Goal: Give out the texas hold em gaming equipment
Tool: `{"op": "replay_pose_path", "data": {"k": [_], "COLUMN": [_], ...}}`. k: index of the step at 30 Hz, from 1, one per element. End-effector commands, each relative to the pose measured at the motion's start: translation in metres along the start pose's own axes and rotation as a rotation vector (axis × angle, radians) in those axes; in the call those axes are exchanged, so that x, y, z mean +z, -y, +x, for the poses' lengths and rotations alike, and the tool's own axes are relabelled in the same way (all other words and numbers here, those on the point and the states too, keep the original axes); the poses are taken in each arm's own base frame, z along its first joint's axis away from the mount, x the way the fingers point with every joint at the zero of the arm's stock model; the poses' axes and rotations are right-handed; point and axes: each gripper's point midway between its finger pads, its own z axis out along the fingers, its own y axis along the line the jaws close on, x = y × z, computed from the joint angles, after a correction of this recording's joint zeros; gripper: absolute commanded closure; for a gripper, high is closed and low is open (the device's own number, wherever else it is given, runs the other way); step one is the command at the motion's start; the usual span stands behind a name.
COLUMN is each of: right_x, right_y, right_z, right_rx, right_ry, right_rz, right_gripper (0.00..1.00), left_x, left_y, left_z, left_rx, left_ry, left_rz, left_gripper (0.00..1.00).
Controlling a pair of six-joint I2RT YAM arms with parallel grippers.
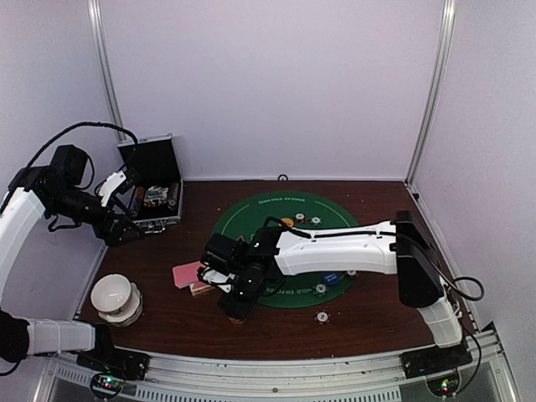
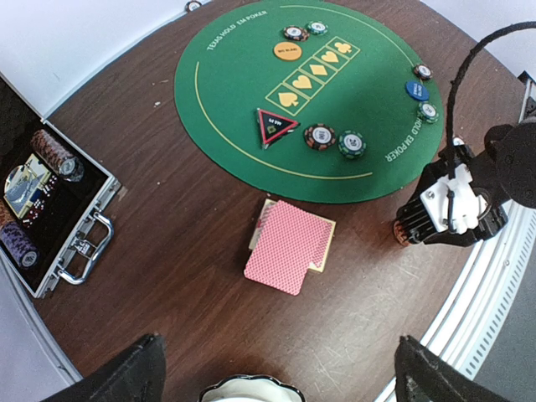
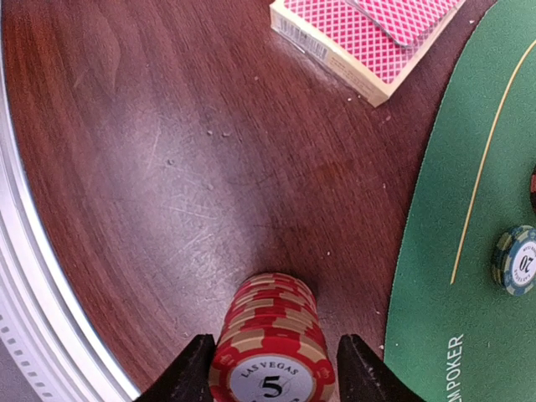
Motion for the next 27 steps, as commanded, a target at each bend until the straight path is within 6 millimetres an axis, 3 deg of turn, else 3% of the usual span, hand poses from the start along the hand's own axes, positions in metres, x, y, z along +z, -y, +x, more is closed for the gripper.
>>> {"op": "replay_pose_path", "data": {"k": [1, 17, 27], "right_x": [-0.013, -0.035, -0.062], "right_y": [-0.005, -0.005, 0.003], "right_z": [-0.012, -0.018, -0.026], "right_rx": [-0.003, -0.014, -0.018], "right_ry": [0.038, 0.068, 0.109], "right_rz": [-0.014, -0.004, 0.025], "right_gripper": [0.47, 0.49, 0.51], "left_x": [-0.008, -0.008, -0.007], "left_y": [0.004, 0.004, 0.004], "left_z": [-0.009, -0.008, -0.007], "left_rx": [0.035, 0.033, 0.034], "left_ry": [0.03, 0.029, 0.024], "left_rz": [-0.005, -0.002, -0.003], "left_gripper": [0.02, 0.02, 0.02]}}
